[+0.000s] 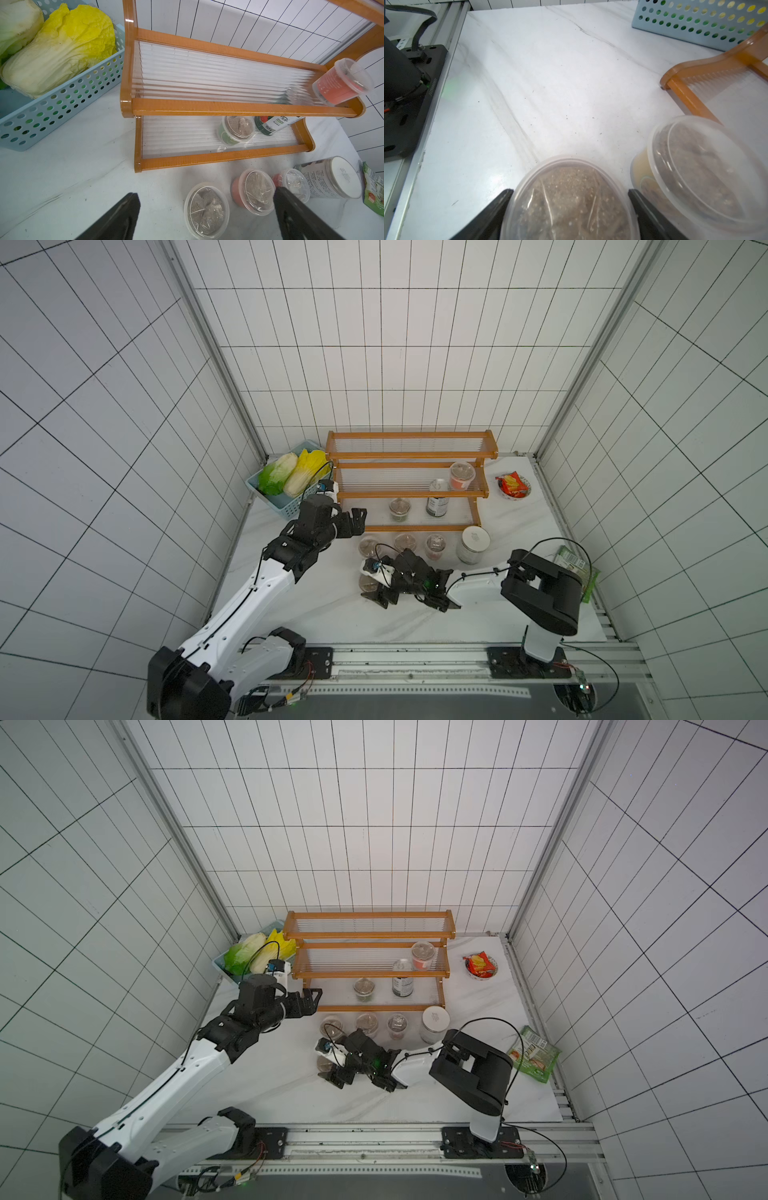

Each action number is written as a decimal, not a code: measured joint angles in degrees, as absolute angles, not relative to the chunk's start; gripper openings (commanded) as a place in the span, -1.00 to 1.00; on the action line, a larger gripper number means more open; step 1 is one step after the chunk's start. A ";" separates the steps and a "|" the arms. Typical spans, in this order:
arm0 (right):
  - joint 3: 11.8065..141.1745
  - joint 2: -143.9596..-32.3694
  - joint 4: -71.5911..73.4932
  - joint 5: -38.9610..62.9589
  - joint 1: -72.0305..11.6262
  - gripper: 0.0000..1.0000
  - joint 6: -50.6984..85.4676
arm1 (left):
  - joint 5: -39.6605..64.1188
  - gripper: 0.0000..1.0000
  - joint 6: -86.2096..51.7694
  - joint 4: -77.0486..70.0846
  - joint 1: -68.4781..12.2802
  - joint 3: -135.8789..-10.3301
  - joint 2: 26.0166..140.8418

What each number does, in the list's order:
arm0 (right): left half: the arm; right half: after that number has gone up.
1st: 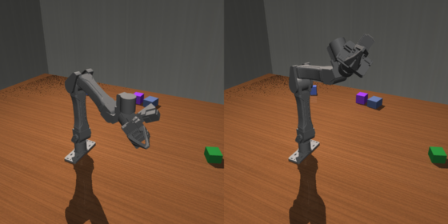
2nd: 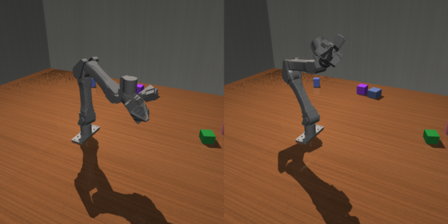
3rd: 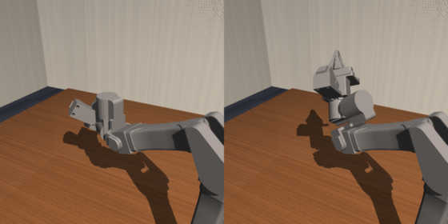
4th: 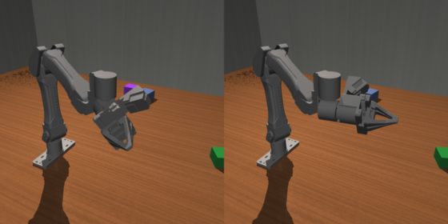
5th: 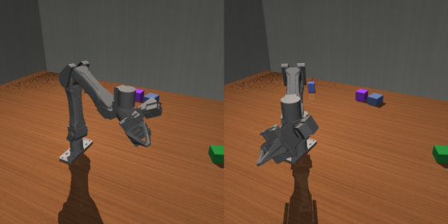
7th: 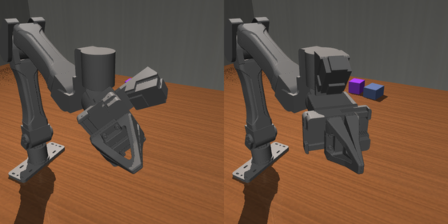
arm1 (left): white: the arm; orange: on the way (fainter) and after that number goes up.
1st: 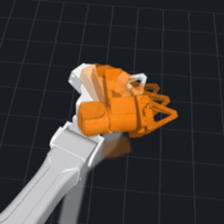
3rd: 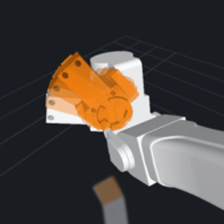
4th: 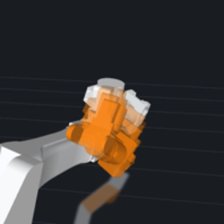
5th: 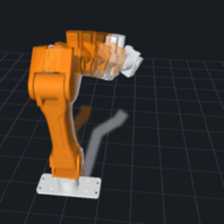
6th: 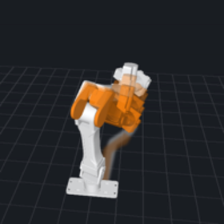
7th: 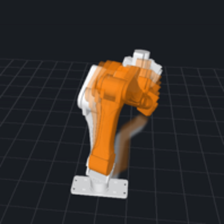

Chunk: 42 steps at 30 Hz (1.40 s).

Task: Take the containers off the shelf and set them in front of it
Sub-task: 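Place the container at the center of the board, then pick up a container from the shelf.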

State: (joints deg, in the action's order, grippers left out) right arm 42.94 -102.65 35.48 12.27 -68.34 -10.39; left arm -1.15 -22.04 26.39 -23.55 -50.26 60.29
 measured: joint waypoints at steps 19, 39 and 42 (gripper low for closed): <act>35.20 -80.05 32.75 6.50 -66.54 0.98 -9.80 | 0.16 0.97 -21.80 26.87 -23.29 -50.52 61.69; 51.00 -75.22 12.64 -3.88 -21.37 0.98 -2.98 | 2.39 0.97 -21.61 26.87 -22.87 -50.57 61.69; 51.24 -78.22 14.11 -0.62 -19.66 0.98 -2.83 | 2.63 0.97 -21.47 26.87 -22.87 -50.57 61.91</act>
